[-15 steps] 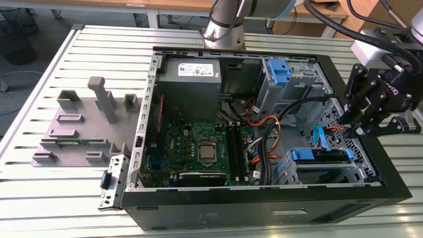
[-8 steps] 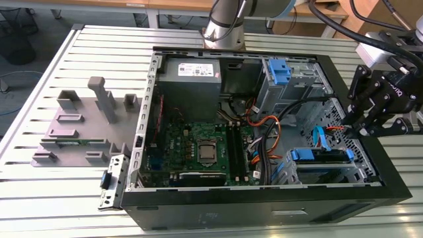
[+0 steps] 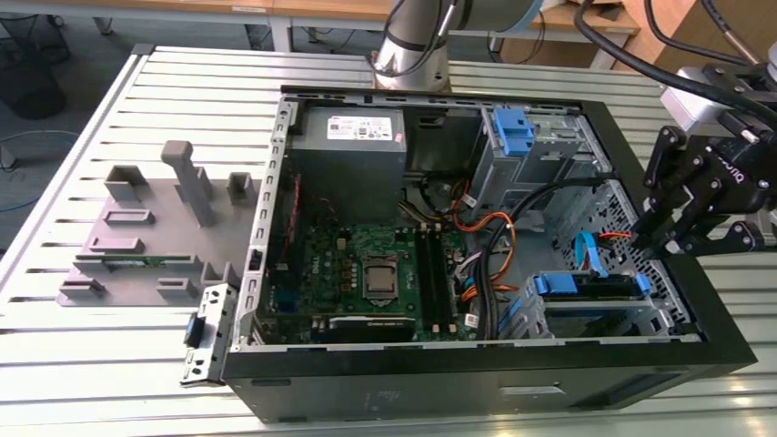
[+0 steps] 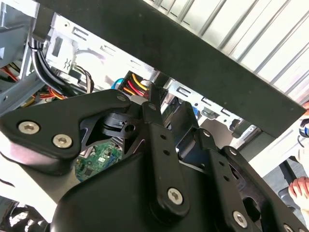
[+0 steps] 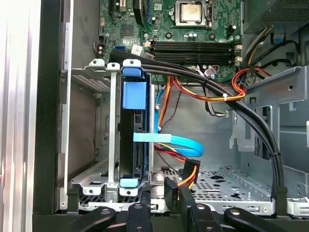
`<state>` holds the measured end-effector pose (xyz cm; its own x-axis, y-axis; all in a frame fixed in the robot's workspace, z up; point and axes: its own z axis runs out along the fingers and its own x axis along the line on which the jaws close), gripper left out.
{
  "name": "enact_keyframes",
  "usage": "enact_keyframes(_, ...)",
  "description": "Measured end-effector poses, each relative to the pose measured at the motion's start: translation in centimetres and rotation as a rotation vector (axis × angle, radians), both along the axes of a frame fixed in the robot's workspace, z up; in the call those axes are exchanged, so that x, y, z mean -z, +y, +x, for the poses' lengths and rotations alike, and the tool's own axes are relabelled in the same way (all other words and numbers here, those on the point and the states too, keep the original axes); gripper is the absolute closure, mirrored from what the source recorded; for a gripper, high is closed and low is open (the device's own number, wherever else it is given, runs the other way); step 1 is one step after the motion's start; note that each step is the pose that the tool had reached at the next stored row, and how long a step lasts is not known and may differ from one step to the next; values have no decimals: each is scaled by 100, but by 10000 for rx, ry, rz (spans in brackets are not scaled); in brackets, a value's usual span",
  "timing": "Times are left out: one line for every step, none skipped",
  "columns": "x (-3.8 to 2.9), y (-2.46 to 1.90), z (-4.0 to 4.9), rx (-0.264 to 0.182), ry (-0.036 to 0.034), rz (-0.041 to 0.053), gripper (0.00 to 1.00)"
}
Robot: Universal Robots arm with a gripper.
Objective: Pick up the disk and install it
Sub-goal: 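Insert the first disk wire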
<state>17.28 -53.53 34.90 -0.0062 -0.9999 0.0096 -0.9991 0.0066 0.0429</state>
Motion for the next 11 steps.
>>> enact_keyframes(5,0,1,-1,0,-11,64)
enact_keyframes(8,0,1,-2,1,-13,64)
enact_keyframes(10,0,1,-2,1,-17,64)
enact_keyframes(12,0,0,-3,1,-22,64)
enact_keyframes(14,0,-1,-3,1,-29,64)
enact_keyframes(15,0,-1,-3,1,-37,64)
enact_keyframes(15,0,-2,-2,1,-43,64)
enact_keyframes(15,-1,-2,-2,1,-43,64)
enact_keyframes(15,0,-2,-2,1,-45,64)
enact_keyframes(17,0,-3,-1,1,-44,64)
enact_keyframes(18,0,-13,0,1,-44,64)
